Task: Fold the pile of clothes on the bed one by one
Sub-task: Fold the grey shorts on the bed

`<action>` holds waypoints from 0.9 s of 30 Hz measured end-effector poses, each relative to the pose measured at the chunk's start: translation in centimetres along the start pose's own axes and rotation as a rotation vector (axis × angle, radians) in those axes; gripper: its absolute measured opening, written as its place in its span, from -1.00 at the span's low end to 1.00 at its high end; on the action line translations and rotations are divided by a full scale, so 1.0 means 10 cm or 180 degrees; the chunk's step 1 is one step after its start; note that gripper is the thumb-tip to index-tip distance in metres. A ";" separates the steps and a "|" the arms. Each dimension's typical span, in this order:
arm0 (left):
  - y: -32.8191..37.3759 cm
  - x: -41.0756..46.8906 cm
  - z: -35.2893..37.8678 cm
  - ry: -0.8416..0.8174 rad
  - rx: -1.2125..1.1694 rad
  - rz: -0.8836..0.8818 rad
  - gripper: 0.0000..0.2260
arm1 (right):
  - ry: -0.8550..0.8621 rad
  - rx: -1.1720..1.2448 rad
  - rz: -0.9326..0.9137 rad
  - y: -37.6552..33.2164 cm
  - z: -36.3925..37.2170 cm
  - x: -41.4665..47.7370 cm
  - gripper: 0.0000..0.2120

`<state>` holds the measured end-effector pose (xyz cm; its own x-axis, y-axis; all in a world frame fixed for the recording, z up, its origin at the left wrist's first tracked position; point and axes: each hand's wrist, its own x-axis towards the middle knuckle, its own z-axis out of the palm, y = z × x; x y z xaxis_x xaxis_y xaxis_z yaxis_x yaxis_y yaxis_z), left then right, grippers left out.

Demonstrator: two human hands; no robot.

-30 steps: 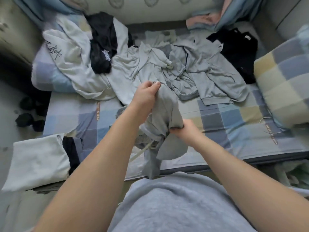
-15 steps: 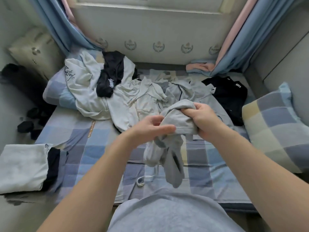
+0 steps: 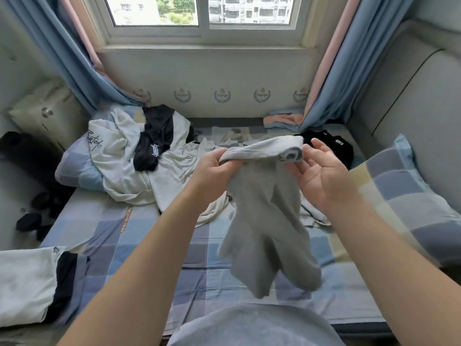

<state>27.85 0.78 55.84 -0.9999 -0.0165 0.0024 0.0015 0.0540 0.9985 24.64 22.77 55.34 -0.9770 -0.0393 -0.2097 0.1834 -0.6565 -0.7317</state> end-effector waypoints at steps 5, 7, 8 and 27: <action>0.11 0.10 0.06 -0.0196 0.0229 0.0018 -0.93 | -0.0725 -0.2476 -0.0529 0.09 -0.09 -0.12 0.04; 0.14 0.10 0.09 -0.0395 0.0288 -0.0031 -0.93 | -0.1029 -0.2991 -0.0459 0.23 -0.07 -0.14 0.03; 0.14 0.10 0.10 -0.0460 0.0244 -0.0052 -0.90 | -0.1167 -0.3026 -0.0294 0.30 -0.05 -0.15 -0.01; -0.22 0.23 -0.22 -0.0147 0.0720 0.0043 -0.62 | -0.0975 -0.2284 -0.0183 0.00 0.30 -0.03 -0.85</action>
<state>25.55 -1.60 53.73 -0.9995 0.0313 0.0081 0.0165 0.2764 0.9609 24.65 20.56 57.35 -0.9544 -0.2947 -0.0466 0.0551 -0.0203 -0.9983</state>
